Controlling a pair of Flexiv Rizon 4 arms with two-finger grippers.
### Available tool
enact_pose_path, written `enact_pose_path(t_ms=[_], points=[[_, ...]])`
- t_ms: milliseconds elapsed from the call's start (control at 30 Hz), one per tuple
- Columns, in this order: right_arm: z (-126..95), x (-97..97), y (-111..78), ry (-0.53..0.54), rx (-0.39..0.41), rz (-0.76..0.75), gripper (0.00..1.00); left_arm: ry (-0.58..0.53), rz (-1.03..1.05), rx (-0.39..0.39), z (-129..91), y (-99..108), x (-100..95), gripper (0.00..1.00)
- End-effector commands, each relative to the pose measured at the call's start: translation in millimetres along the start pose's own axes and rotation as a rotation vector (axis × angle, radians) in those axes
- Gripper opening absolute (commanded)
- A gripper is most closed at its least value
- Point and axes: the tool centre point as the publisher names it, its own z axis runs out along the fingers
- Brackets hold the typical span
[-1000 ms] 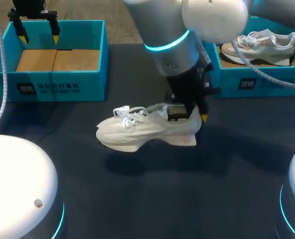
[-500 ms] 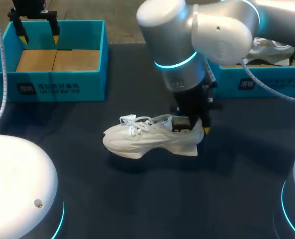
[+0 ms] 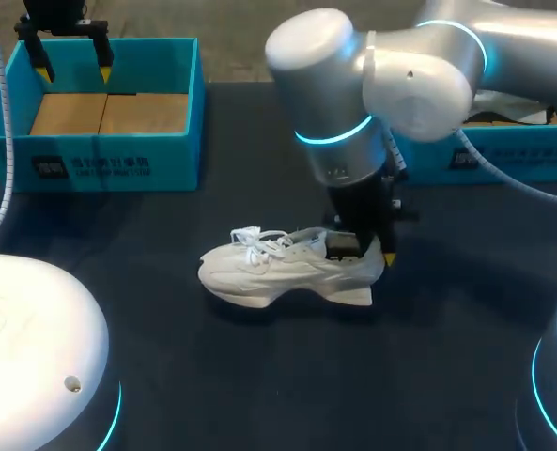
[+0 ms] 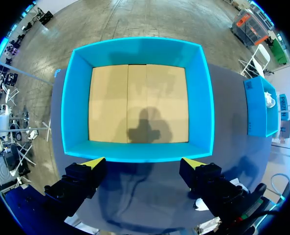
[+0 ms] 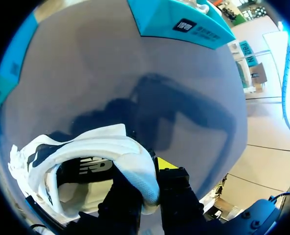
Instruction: Take the shoe out of the shoebox, open the shoe tongue, remove and reinsert the insole, then place the shoe into the shoebox
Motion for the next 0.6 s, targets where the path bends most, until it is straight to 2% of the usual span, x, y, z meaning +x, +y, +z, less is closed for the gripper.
enact_pose_path(t_ms=[33, 600], points=[[2.9, 11.9, -0.3, -0.026, -0.002, 0.002, 0.00, -0.001, 0.000, -0.001, -0.3, 0.1, -0.2, 1.00], [29.8, 7.6, 0.8, -0.033, 0.014, -0.005, 0.00, -0.001, 0.000, -0.001, -0.3, 0.1, -0.2, 1.00]])
